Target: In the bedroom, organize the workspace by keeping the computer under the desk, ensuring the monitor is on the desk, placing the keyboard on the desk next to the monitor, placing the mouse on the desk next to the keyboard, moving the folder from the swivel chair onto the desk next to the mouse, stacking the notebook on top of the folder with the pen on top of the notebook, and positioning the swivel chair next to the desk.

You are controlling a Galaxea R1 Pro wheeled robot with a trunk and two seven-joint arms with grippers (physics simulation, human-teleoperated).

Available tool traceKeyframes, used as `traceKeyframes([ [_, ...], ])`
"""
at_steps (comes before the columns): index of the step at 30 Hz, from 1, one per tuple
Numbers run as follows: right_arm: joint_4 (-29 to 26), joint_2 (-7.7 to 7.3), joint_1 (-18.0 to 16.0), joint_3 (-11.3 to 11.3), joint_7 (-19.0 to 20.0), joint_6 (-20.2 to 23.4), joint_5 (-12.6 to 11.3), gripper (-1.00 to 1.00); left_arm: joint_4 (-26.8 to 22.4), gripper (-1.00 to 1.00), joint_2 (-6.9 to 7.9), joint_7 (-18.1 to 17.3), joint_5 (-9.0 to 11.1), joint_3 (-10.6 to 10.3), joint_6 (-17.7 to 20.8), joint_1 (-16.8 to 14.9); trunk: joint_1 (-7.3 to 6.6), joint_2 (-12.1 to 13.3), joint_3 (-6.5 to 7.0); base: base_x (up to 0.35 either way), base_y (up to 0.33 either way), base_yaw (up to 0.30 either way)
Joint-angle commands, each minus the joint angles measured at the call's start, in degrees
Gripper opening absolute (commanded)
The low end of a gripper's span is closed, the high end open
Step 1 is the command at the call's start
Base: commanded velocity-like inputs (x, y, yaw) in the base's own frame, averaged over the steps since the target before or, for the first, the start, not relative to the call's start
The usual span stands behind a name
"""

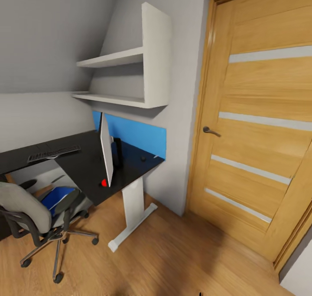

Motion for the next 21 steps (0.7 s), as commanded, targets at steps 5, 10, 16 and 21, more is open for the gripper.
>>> traceKeyframes([
  [5, 0.23, 0.5, -0.04, -0.15, -0.09, -0.13, 2.14, 1.0, -0.11, 1.0, 0.01, 0.07, 0.17, 0.1, -0.05, 0.05, 0.01, -0.04, -0.06, 0.0, 0.0, 0.278],
  [10, 0.34, 0.63, -0.04, -0.17, -0.09, 0.15, 3.29, 1.0, -0.11, 1.0, -0.07, 0.07, 0.18, 0.14, -0.05, 0.05, 0.01, -0.04, -0.06, 0.0, 0.0, 0.278],
  [16, 0.28, 0.65, -0.04, -0.24, -0.17, 0.1, 3.35, 1.0, -0.11, 1.0, 0.0, 0.07, 0.18, 0.19, -0.05, 0.05, 0.01, -0.04, -0.18, 0.0, 0.0, 0.207],
  [21, 0.28, 0.58, -0.04, -0.27, -0.03, -0.03, 3.43, 1.0, -0.11, 1.0, 0.01, 0.07, 0.18, 0.2, -0.05, 0.03, 0.01, -0.04, -0.22, 0.0, 0.0, 0.039],
])
